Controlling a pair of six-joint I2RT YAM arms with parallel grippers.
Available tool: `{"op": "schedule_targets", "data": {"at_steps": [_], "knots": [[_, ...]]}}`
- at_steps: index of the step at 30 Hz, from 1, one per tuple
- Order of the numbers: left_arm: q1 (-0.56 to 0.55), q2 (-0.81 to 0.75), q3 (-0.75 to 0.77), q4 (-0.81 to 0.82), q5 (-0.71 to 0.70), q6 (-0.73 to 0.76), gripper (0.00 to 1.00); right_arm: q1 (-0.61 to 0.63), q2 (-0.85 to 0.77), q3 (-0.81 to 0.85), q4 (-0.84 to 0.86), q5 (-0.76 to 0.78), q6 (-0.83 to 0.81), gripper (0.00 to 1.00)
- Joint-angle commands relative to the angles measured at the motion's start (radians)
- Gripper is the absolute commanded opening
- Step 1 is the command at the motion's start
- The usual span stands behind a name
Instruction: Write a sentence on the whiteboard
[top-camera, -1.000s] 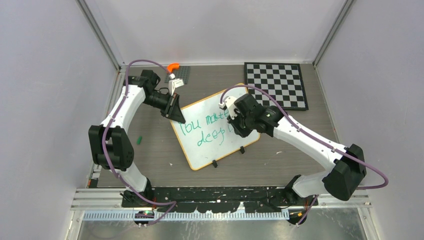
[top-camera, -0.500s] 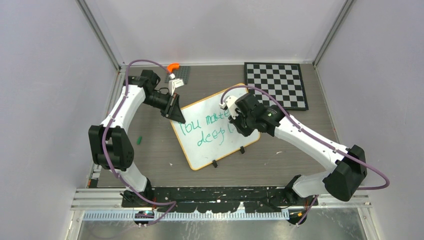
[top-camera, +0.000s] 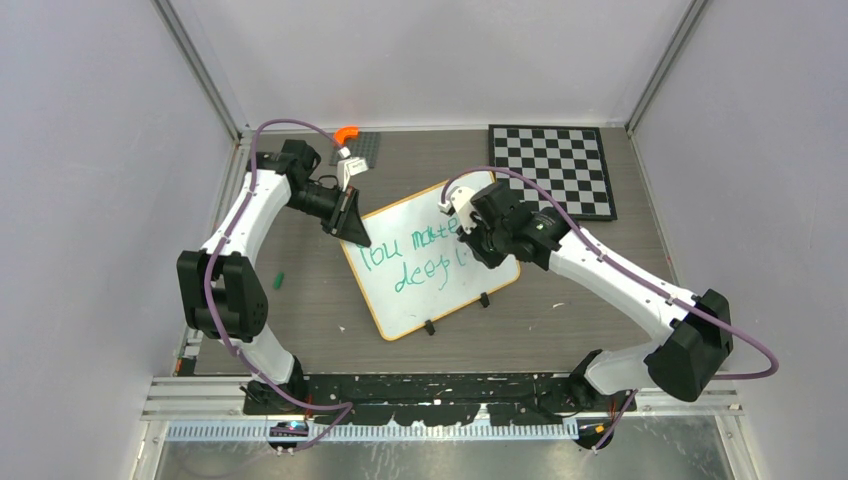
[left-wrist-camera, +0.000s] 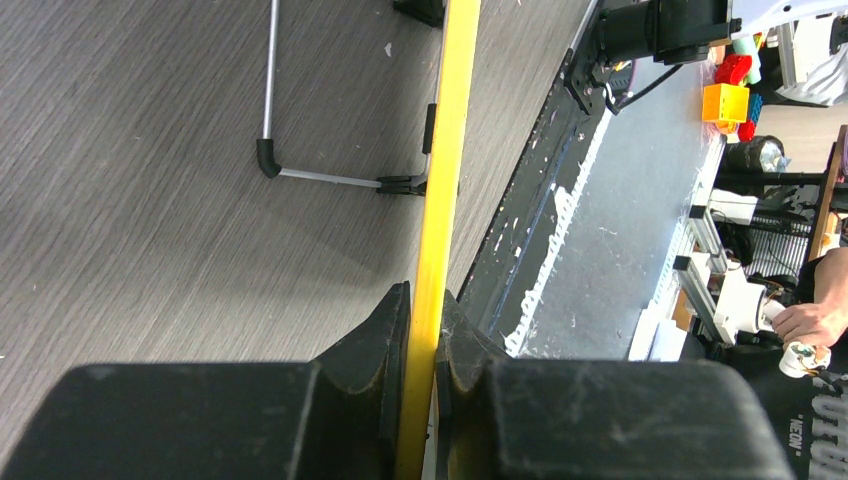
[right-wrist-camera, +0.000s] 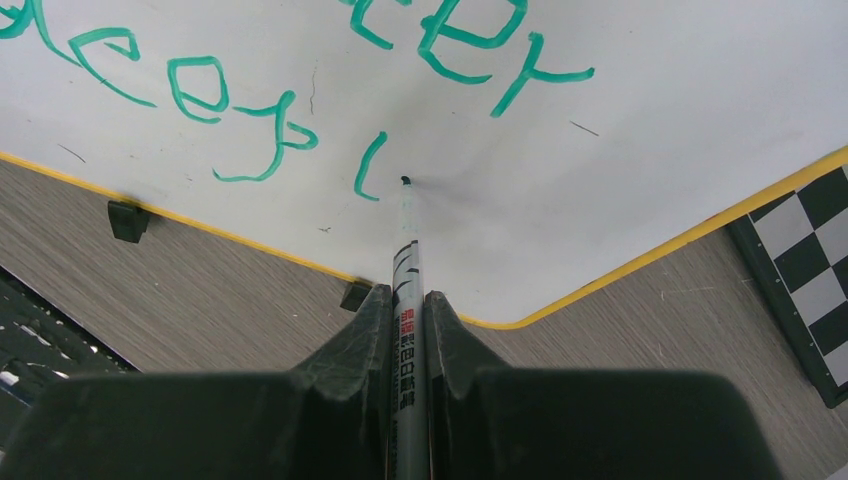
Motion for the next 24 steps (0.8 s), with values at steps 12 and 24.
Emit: {"op": "schedule_targets", "data": {"at_steps": [12, 24], "knots": [[-0.007, 0.012, 0.018, 0.015, -0.054, -0.009, 0.0, -0.013, -0.036, -0.045, 0.027, 0.017, -0.018, 0.0], [-0.008, 0.013, 0.017, 0.015, -0.058, -0.007, 0.0, -0.028, -0.001, 0.045, 0.029, 0.053, -0.049, 0.0]]}}
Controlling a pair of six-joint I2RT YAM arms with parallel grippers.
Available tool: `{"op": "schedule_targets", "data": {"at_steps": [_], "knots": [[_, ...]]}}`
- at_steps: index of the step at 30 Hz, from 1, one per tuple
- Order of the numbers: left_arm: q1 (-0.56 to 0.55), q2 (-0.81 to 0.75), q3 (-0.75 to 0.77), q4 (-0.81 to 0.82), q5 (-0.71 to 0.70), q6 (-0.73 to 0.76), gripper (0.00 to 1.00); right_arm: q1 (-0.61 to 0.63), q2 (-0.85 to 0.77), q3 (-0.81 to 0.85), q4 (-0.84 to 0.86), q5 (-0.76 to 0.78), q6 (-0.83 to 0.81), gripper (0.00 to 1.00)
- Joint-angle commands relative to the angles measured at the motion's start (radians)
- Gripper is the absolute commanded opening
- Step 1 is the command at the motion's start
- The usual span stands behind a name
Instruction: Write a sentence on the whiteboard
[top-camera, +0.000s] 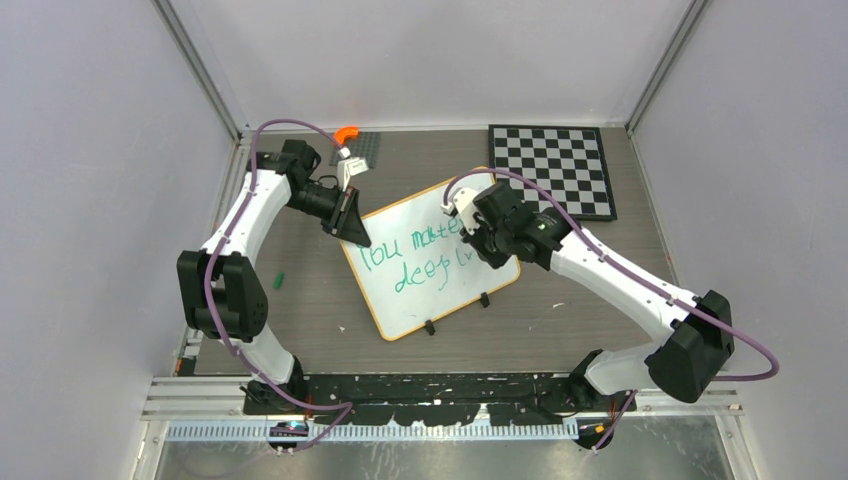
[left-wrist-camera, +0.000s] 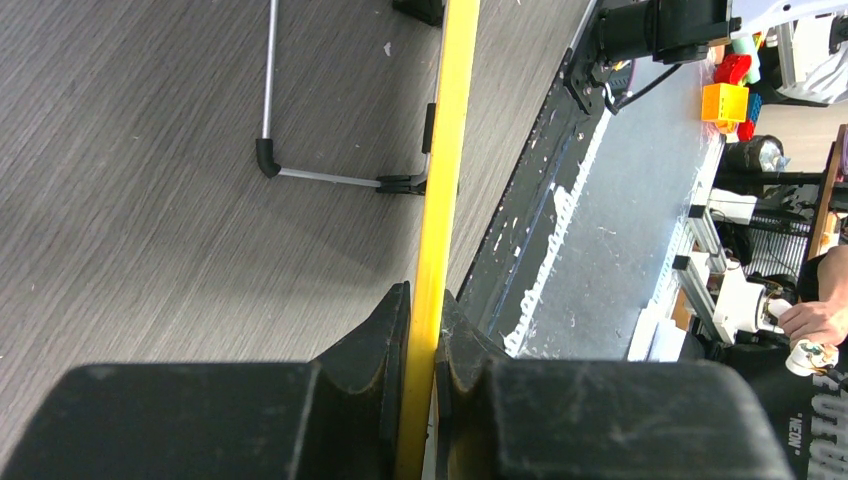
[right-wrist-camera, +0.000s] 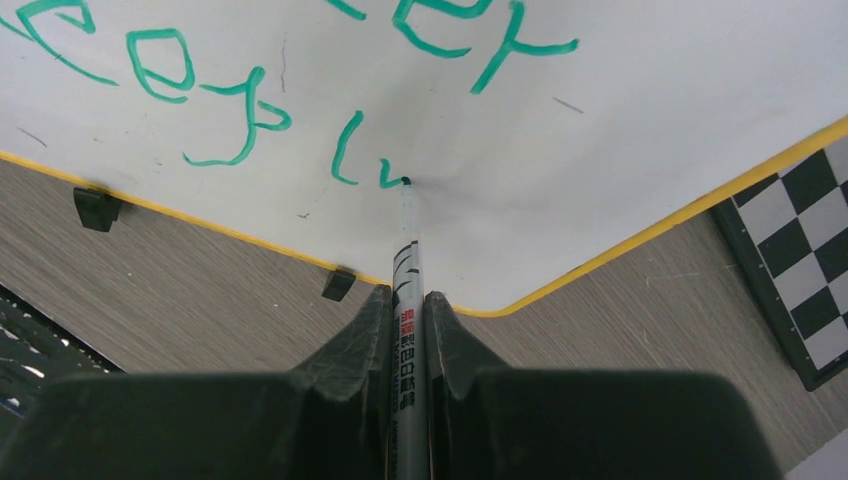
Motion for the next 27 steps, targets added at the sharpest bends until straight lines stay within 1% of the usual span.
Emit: {"op": "schedule_targets", "data": {"at_steps": [1, 11, 27], "knots": [[-0.005, 0.013, 0.017, 0.015, -0.058, -0.007, 0.0, -0.019, 0.008, 0.073, 0.041, 0.04, -0.026, 0.0], [-0.006, 0.019, 0.021, 0.013, -0.058, -0.005, 0.0, -0.023, 0.023, 0.085, 0.034, 0.025, -0.034, 0.0], [-0.006, 0.013, 0.012, 0.012, -0.061, 0.002, 0.0, -0.022, -0.026, -0.045, 0.035, -0.012, -0.006, 0.0]]}}
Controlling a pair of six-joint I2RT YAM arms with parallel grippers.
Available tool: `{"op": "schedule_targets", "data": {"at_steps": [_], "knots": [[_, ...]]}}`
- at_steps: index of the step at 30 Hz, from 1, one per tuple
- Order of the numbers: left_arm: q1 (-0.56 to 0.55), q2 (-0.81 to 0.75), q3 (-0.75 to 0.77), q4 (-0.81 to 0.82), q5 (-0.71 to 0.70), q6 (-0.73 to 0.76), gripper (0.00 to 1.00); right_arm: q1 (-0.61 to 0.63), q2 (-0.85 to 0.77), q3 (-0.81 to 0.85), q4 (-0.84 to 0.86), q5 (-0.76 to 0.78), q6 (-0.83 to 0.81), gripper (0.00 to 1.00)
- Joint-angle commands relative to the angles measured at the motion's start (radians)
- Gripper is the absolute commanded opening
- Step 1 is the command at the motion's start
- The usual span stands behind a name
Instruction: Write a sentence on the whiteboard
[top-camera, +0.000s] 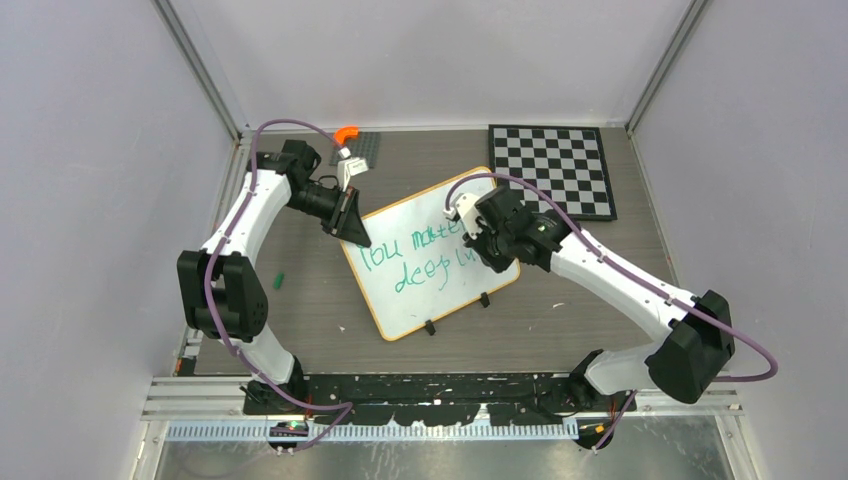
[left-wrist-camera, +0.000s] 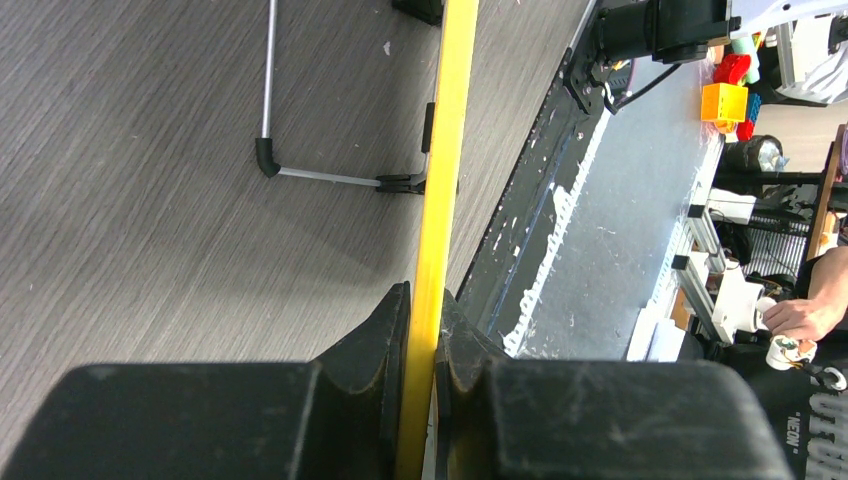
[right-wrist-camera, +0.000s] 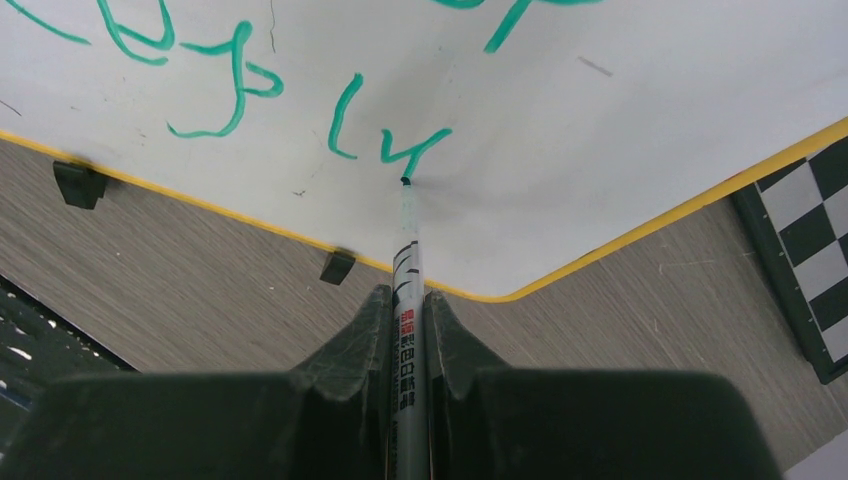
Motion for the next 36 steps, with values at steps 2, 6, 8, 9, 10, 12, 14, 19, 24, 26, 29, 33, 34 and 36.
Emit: {"op": "schedule_targets", "data": {"at_steps": [2, 6, 8, 9, 10, 12, 14, 19, 24, 26, 29, 33, 34, 36], "knots": [[-0.005, 0.013, 0.012, 0.014, -0.061, 0.003, 0.0, 0.0, -0.028, -0.053, 0.053, -0.016, 0.019, 0.0], [-0.005, 0.018, 0.014, 0.013, -0.061, 0.002, 0.0, 0.021, -0.018, -0.066, 0.067, -0.034, 0.04, 0.0], [-0.005, 0.019, 0.017, 0.011, -0.059, 0.001, 0.0, 0.032, -0.012, -0.063, 0.072, -0.042, 0.047, 0.0], [-0.005, 0.018, 0.018, 0.011, -0.059, 0.001, 0.0, 0.037, -0.008, -0.058, 0.074, -0.044, 0.05, 0.0], [-0.006, 0.019, 0.019, 0.012, -0.06, -0.001, 0.0, 0.043, -0.005, -0.052, 0.076, -0.044, 0.052, 0.0], [-0.006, 0.02, 0.018, 0.012, -0.061, -0.003, 0.0, 0.054, 0.004, -0.034, 0.077, -0.043, 0.056, 0.0], [-0.006, 0.019, 0.016, 0.014, -0.061, -0.003, 0.0, 0.058, 0.009, -0.013, 0.072, -0.08, 0.06, 0.0], [-0.006, 0.011, 0.019, 0.012, -0.063, -0.005, 0.0, 0.059, -0.014, 0.034, 0.036, -0.133, 0.057, 0.0], [-0.006, 0.004, 0.022, 0.01, -0.058, -0.008, 0.0, 0.05, -0.074, 0.023, -0.001, -0.119, 0.047, 0.0], [-0.006, 0.005, 0.024, 0.011, -0.057, -0.008, 0.0, 0.037, -0.1, 0.011, -0.022, -0.124, 0.043, 0.0], [-0.006, 0.006, 0.024, 0.011, -0.055, -0.008, 0.0, -0.005, -0.127, -0.012, -0.038, -0.108, 0.031, 0.0], [-0.008, 0.007, 0.022, 0.014, -0.052, -0.009, 0.0, -0.049, -0.136, -0.028, -0.042, -0.074, 0.012, 0.0], [-0.008, 0.007, 0.022, 0.015, -0.051, -0.009, 0.0, -0.052, -0.131, -0.028, -0.043, -0.063, 0.009, 0.0], [-0.008, 0.006, 0.024, 0.017, -0.048, -0.01, 0.0, -0.055, -0.114, -0.026, -0.04, -0.017, 0.006, 0.0]]}}
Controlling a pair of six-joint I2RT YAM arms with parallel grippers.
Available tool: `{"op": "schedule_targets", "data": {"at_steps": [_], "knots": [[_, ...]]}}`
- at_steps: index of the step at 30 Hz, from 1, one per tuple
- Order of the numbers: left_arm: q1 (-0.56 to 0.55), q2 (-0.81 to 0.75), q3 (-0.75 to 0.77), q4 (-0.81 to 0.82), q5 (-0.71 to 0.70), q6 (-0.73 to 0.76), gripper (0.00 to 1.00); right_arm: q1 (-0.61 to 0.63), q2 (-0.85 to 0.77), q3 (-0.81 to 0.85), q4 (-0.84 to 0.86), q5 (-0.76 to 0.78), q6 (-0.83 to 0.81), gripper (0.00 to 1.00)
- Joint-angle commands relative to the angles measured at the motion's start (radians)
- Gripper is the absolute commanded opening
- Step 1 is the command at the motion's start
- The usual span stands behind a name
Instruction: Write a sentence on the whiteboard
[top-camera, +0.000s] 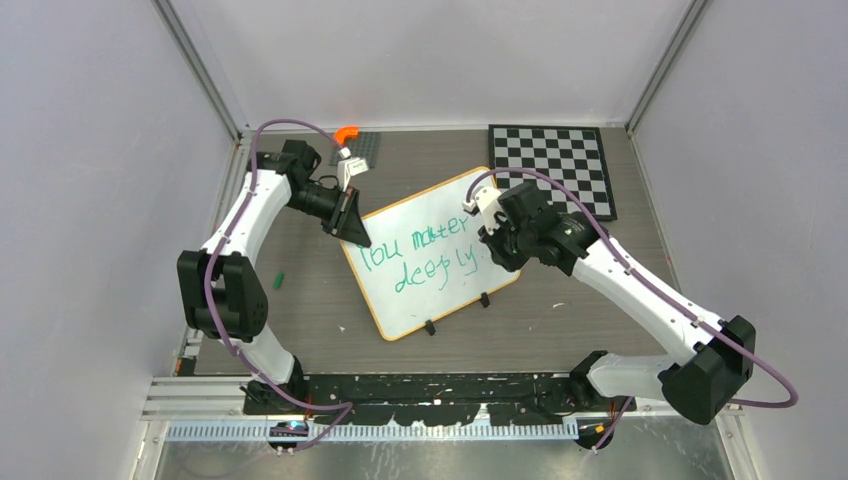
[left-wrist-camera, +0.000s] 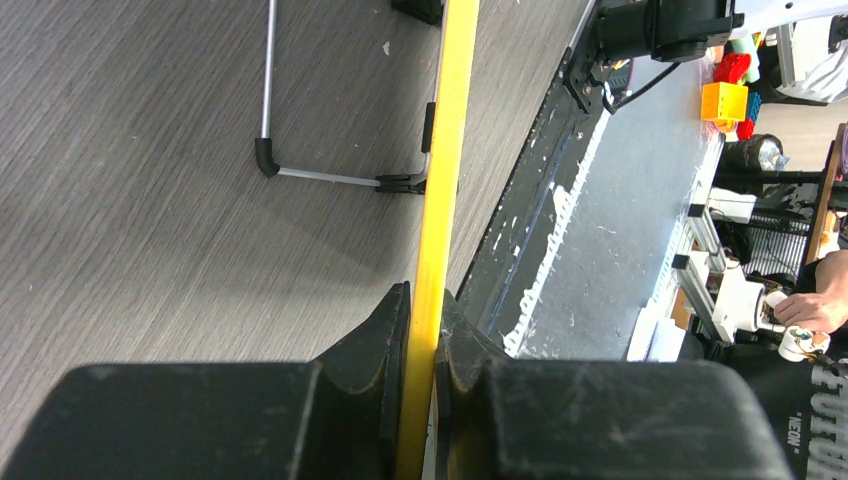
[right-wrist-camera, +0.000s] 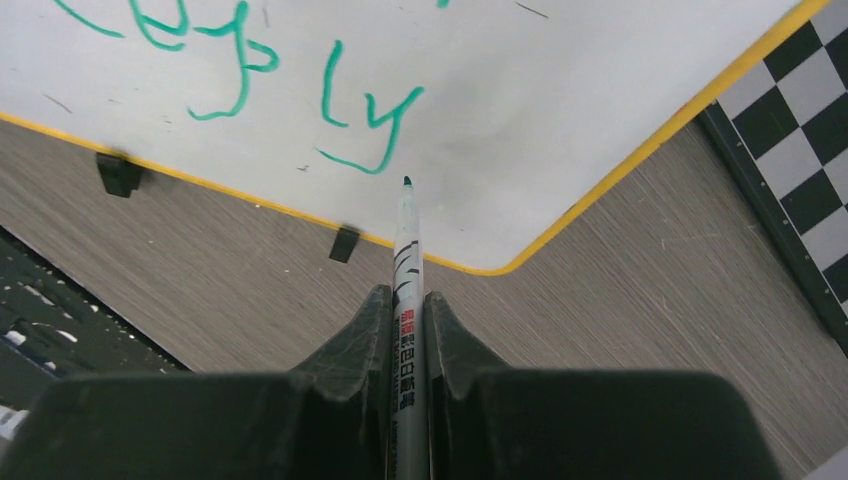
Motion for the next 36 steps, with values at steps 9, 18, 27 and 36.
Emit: {"op": "schedule_targets", "data": {"at_steps": [9, 18, 27, 36], "knots": [[-0.008, 0.009, 0.026, 0.018, -0.049, -0.013, 0.0, -0.013, 0.07, -0.042, 0.072, 0.097, -0.023, 0.0], [-0.01, 0.014, 0.029, 0.021, -0.053, -0.015, 0.0, -0.016, 0.077, -0.031, 0.074, 0.11, -0.024, 0.0], [-0.011, -0.002, 0.036, 0.022, -0.067, -0.023, 0.31, -0.015, 0.009, 0.113, -0.048, -0.062, -0.001, 0.0], [-0.011, -0.018, 0.205, -0.065, -0.063, -0.036, 0.61, -0.039, -0.02, 0.178, -0.09, -0.209, 0.081, 0.0]]}}
